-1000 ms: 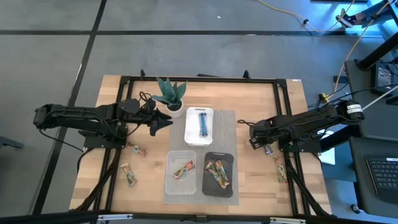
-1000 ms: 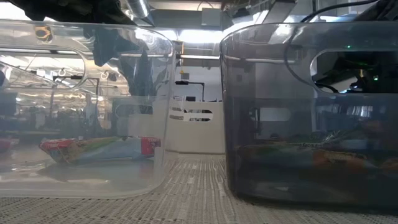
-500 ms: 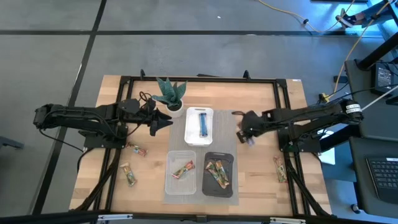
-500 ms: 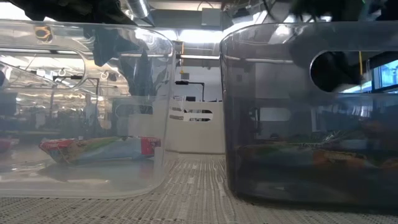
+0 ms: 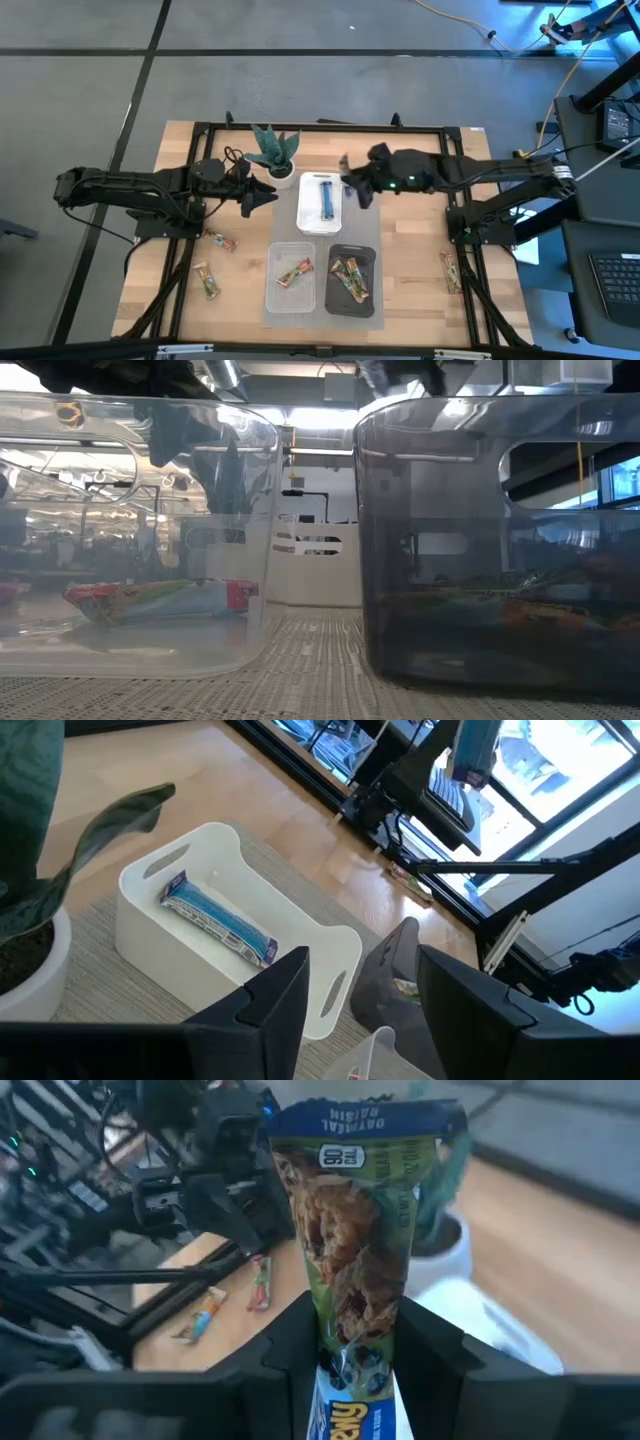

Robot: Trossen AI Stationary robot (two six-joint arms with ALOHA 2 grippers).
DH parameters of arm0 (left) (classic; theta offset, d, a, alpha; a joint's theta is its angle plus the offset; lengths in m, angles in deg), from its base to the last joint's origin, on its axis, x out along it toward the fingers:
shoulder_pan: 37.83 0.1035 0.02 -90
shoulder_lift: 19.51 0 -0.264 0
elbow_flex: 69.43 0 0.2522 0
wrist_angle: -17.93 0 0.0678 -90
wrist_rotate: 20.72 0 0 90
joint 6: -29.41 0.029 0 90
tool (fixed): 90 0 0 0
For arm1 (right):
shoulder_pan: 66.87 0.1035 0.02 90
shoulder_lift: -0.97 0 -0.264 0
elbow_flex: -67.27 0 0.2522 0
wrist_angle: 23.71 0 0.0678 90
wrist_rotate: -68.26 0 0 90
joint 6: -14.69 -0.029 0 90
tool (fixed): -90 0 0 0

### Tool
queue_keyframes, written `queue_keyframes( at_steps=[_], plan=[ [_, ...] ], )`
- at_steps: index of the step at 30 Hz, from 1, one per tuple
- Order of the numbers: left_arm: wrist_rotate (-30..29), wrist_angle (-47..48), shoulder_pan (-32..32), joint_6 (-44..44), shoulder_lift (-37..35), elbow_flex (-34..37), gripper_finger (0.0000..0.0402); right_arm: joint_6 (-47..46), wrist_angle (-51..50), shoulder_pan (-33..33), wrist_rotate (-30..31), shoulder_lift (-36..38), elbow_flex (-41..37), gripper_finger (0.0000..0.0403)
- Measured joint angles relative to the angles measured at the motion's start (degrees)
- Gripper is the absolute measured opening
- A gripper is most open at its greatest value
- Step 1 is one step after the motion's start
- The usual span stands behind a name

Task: Pick and place Granola Bars by type
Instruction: Put the blue granola bar into the white bin

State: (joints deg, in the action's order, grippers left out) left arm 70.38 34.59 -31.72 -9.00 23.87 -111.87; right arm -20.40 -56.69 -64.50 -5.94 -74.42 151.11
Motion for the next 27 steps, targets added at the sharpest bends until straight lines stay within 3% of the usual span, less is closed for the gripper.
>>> queue_keyframes(
  at_steps=[4, 11, 18, 27],
  plan=[
    [0.0, 0.0, 0.0, 0.0, 0.0, 0.0, 0.0174, 5.2, -1.5, -0.6, 1.0, -7.5, 6.2, 0.0118],
    [0.0, 0.1, 0.0, -2.9, 0.0, 0.0, 0.0176, 5.6, -12.2, -3.5, 1.0, -21.2, 14.2, 0.0118],
    [0.0, 0.1, 0.0, -3.0, 0.0, 0.0, 0.0174, 4.0, -11.8, -5.8, -2.7, -30.8, 15.5, 0.0119],
    [0.0, 0.1, 0.0, -2.9, 0.0, 0.0, 0.0174, -0.8, -12.8, -6.9, -8.4, -38.1, 15.5, 0.0119]
  ],
)
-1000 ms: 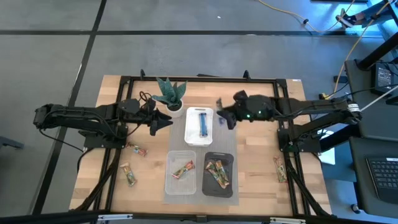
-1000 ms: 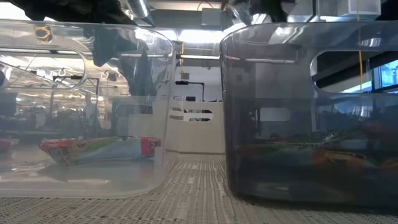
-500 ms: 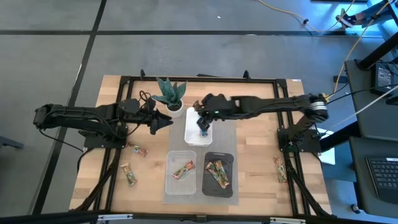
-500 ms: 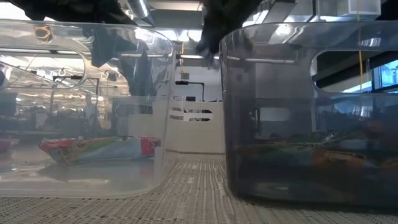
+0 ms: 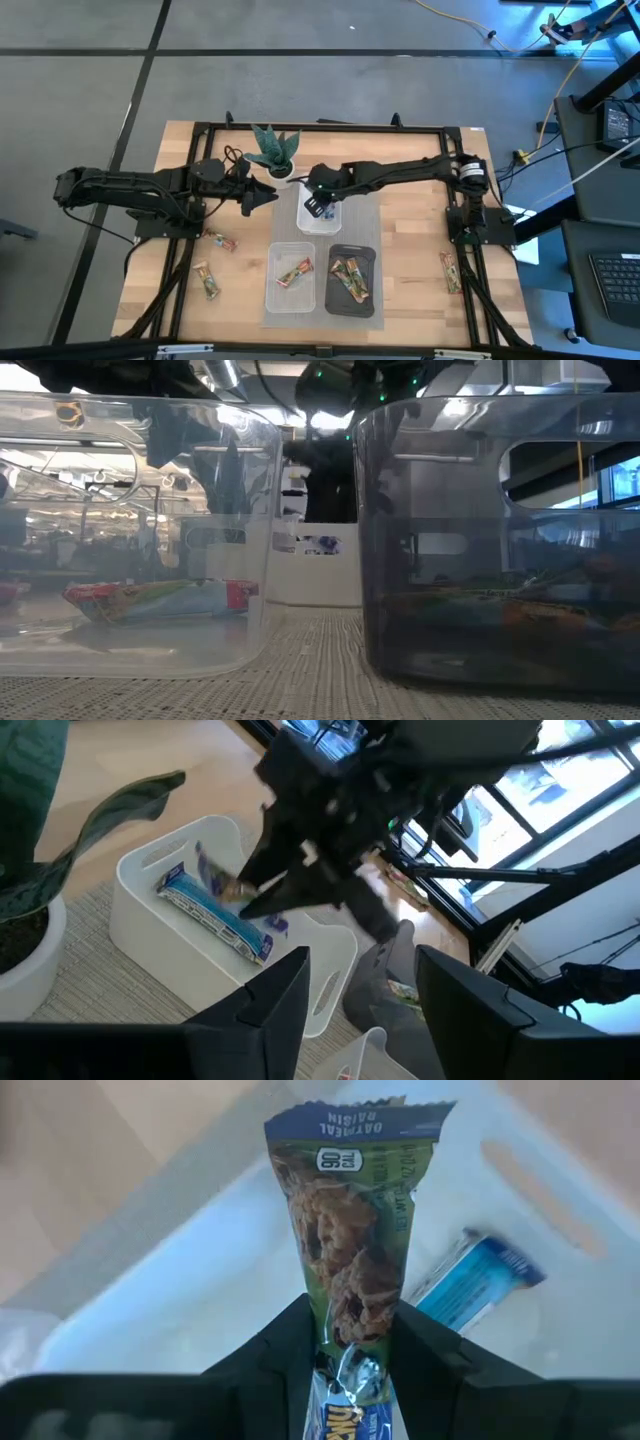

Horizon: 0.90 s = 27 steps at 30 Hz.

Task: Pick and place Granola Bars by type
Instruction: Put the blue granola bar into the white bin, then put the left red granola bar into the transparent bin

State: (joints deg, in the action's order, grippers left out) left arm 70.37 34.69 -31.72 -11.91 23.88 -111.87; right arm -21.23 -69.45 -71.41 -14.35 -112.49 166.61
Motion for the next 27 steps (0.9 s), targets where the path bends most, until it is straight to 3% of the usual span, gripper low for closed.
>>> queue_keyframes(
  at_steps=[17, 27],
  plan=[
    [-0.4, 0.0, 0.0, 0.1, 0.0, 0.0, 0.0176, -0.4, 0.4, 0.0, -4.1, -1.3, 0.0, 0.0125],
    [-0.4, 0.0, 0.0, 0.6, 0.0, 0.0, 0.0187, 2.1, -0.1, -0.2, -4.2, -0.8, 0.0, 0.018]
  ],
)
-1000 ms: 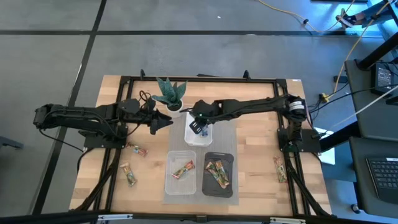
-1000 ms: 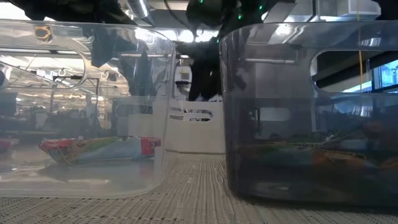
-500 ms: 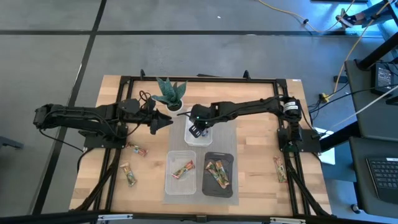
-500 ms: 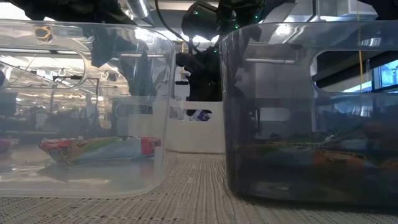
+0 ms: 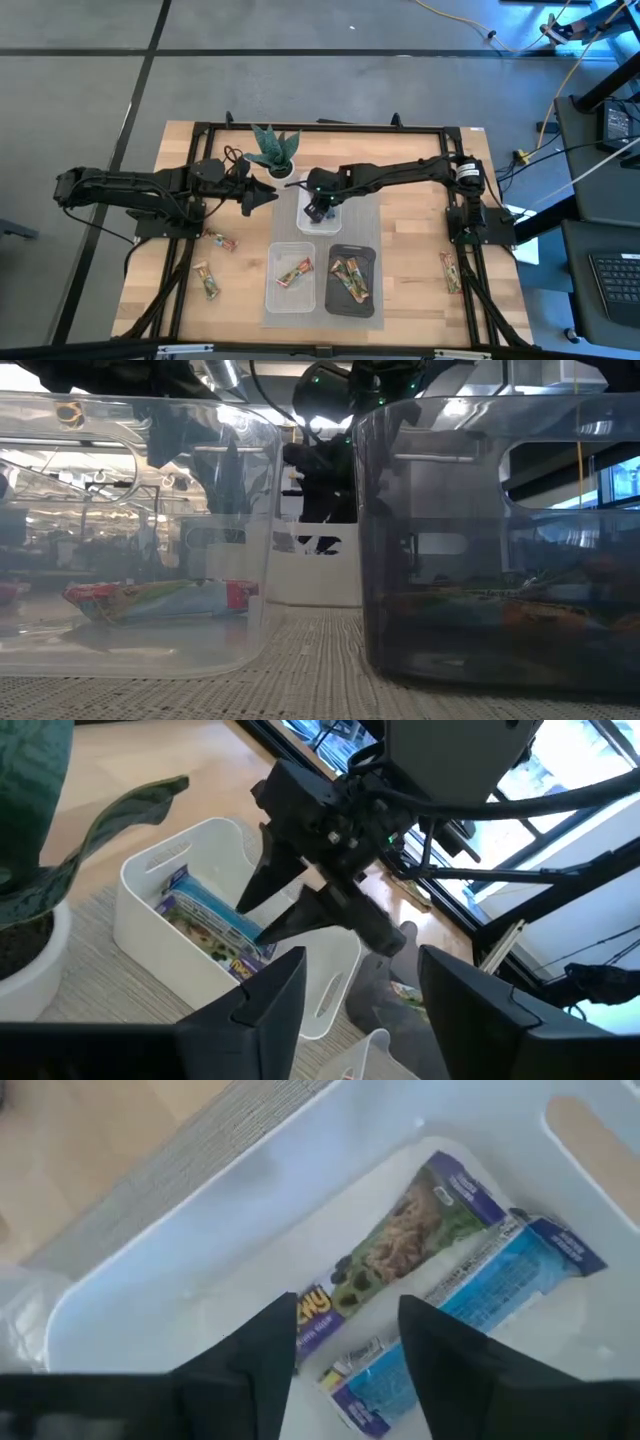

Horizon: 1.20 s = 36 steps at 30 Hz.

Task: Pick and place Granola Bars by type
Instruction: Put the left red granola bar into the transparent bin

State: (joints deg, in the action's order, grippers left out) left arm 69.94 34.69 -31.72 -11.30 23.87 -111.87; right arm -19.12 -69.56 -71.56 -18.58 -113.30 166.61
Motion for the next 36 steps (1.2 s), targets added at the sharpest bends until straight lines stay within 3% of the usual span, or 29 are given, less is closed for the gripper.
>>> queue_keyframes(
  at_steps=[11, 17, 21, 24, 28, 32, 36],
  plan=[
    [5.4, -0.2, 0.0, 6.6, 0.0, 0.0, 0.0262, 7.3, -9.5, 4.3, -4.5, 13.3, 0.0, 0.0195],
    [5.1, -0.1, 0.0, 1.3, 0.0, 0.0, 0.0269, 2.6, -15.5, 11.0, 4.0, 23.2, -4.3, 0.0195],
    [4.0, 0.7, 0.0, 4.3, 0.0, 0.0, 0.0268, -1.2, -15.0, 14.3, 7.0, 30.7, -11.0, 0.0195],
    [3.1, 0.7, -0.3, -0.5, 0.0, 0.0, 0.0267, -3.9, -13.7, 14.7, 8.1, 36.3, -17.3, 0.0195],
    [-2.2, 1.1, -3.1, -5.7, 0.0, -0.1, 0.0269, -5.0, -10.4, 13.9, 9.7, 42.8, -25.7, 0.0195],
    [-12.7, 3.2, -8.4, -11.3, 0.1, -1.3, 0.0268, -5.1, -8.5, 11.3, 9.9, 47.8, -31.4, 0.0195],
    [-23.3, 11.0, -15.4, -14.5, 2.4, -7.7, 0.0266, -4.6, -8.4, 8.8, 9.9, 50.8, -34.3, 0.0195]
  ],
)
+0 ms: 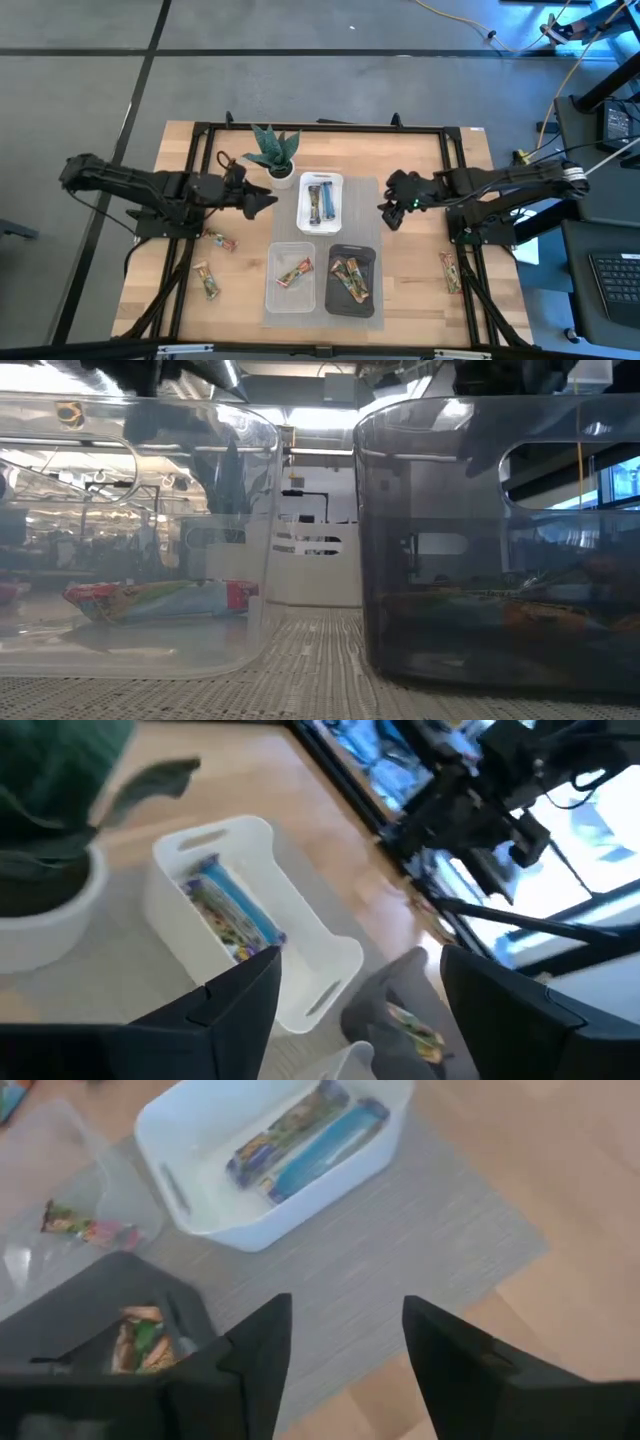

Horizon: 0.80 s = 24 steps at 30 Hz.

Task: Pick and place Granola Bars by type
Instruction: Put the left red granola bar into the transparent bin

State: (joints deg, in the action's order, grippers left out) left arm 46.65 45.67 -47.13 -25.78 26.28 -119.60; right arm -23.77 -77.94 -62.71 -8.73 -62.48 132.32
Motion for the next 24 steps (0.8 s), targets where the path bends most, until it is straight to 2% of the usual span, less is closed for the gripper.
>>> queue_keyframes(
  at_steps=[5, 9, 13, 20, 22, 24],
  plan=[
    [-10.0, 17.3, -6.8, -8.8, 7.5, -11.9, 0.0266, 4.7, 2.1, -3.1, 0.0, 0.8, -0.7, 0.0195],
    [-10.6, 34.8, -9.3, -24.7, 15.4, -19.1, 0.0265, 8.9, 5.3, -5.0, -0.5, 0.2, -0.8, 0.0195],
    [-5.5, 48.1, -11.1, -42.6, 22.8, -22.1, 0.0265, 13.3, 8.5, -6.6, -2.1, 0.0, -0.8, 0.0195],
    [11.2, 63.1, -14.8, -70.3, 31.6, -22.2, 0.0265, 21.2, 12.8, -9.1, -6.4, -0.7, -0.8, 0.0195],
    [12.9, 64.0, -16.1, -76.6, 33.3, -22.2, 0.0265, 22.7, 13.8, -9.6, -8.0, -0.9, -0.8, 0.0195],
    [11.9, 63.9, -17.3, -81.5, 34.7, -22.2, 0.0265, 24.0, 14.2, -10.1, -8.8, -1.3, -0.8, 0.0195]
  ],
)
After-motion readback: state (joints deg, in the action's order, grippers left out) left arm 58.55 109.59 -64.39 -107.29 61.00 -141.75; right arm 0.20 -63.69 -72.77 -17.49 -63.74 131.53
